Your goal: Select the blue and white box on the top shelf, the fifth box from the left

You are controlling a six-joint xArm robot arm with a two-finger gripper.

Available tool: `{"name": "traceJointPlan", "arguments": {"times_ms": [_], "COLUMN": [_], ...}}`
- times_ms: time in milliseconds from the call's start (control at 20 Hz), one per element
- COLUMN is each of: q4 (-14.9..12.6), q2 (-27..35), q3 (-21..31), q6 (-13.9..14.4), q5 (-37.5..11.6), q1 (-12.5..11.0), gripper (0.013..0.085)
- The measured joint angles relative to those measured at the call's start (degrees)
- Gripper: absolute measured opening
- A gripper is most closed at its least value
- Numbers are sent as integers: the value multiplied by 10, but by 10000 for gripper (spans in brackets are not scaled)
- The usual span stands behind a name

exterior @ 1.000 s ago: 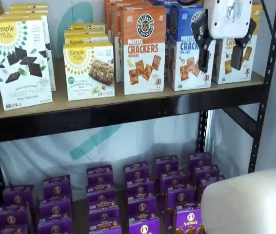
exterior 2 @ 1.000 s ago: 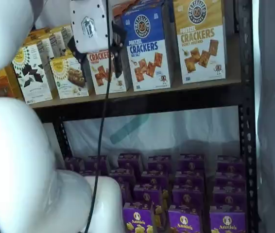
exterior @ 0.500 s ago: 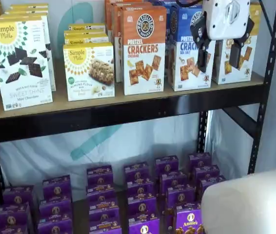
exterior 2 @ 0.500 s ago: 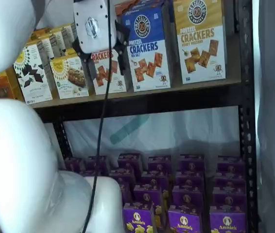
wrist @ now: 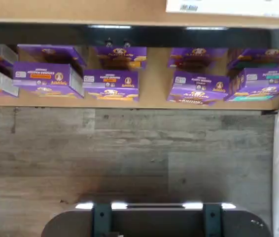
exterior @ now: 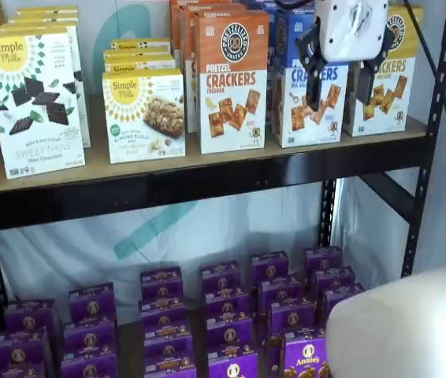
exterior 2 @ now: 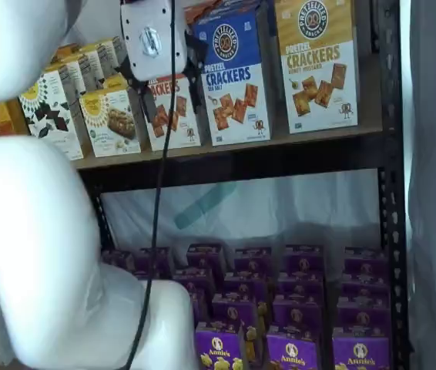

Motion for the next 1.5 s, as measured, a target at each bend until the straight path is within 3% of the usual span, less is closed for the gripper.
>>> {"name": "traceJointPlan", "arguments": {"times_ms": [450, 900, 1500], "q4": [-3, 9, 11], "q2": [66, 138, 155], "q3": [-71, -163, -196], "q6": [-10, -29, -43], "q5": [-35, -11, 15], "q1": [-11, -32, -46], "gripper": [850, 850, 850]}}
